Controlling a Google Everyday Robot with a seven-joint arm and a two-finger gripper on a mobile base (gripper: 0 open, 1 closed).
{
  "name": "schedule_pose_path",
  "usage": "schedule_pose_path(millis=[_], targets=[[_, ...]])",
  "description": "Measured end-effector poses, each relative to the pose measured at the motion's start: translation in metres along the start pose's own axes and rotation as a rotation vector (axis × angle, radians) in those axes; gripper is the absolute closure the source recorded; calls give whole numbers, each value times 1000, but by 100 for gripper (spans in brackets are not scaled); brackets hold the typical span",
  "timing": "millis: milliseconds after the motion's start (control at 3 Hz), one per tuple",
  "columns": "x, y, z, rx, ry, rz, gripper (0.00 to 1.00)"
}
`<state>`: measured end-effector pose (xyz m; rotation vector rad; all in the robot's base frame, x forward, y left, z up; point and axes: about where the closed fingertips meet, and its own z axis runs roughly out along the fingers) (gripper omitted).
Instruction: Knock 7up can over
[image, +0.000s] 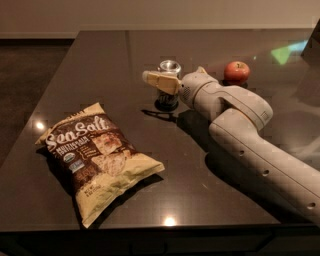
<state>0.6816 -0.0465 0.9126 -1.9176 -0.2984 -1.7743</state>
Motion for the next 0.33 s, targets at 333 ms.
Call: schedule_pose_path(millis=[333], targets=[[0,0,0,0,0,0,0]])
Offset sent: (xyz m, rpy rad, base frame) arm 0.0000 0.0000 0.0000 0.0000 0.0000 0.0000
